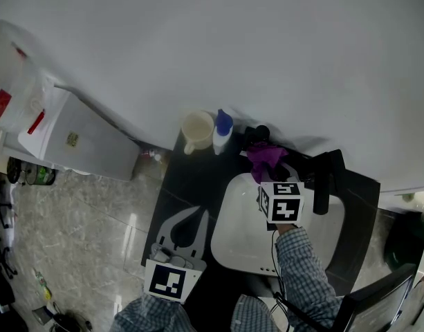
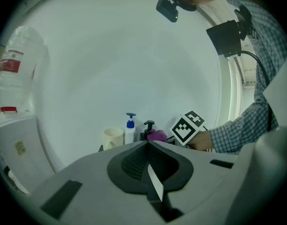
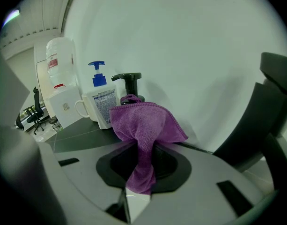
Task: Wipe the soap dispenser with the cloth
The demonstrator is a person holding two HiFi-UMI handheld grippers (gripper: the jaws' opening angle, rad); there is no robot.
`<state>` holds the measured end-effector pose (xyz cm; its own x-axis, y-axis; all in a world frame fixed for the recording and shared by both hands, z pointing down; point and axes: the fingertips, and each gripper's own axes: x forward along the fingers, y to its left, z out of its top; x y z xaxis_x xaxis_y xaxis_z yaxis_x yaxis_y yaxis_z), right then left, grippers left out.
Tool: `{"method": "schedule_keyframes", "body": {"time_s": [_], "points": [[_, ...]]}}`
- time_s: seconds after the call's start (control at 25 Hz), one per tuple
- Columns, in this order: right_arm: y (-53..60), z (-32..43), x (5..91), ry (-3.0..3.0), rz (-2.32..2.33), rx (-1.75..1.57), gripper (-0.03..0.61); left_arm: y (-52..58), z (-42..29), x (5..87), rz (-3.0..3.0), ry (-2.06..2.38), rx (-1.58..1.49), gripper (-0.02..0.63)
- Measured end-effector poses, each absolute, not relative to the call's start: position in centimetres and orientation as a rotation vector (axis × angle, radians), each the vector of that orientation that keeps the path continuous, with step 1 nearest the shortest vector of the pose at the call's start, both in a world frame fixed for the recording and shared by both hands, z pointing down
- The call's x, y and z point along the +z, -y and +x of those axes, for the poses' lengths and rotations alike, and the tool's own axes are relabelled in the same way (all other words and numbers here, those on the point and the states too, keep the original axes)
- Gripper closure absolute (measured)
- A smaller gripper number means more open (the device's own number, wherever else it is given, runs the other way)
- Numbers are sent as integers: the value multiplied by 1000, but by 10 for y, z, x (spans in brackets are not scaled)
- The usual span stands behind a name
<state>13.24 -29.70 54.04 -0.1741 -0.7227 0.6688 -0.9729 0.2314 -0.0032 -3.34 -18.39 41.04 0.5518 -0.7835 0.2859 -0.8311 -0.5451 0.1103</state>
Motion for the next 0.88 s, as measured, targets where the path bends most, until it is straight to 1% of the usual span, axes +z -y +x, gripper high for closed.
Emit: {"method": "schedule_keyframes", "body": {"time_s": [0.4, 0.88], "points": [[268, 139, 517, 2014, 1674, 624, 503, 178, -31, 402, 2586, 1323, 282, 612], [198, 142, 442, 2123, 1848, 673, 503, 164, -32, 376, 2683, 1257, 232, 612]]}}
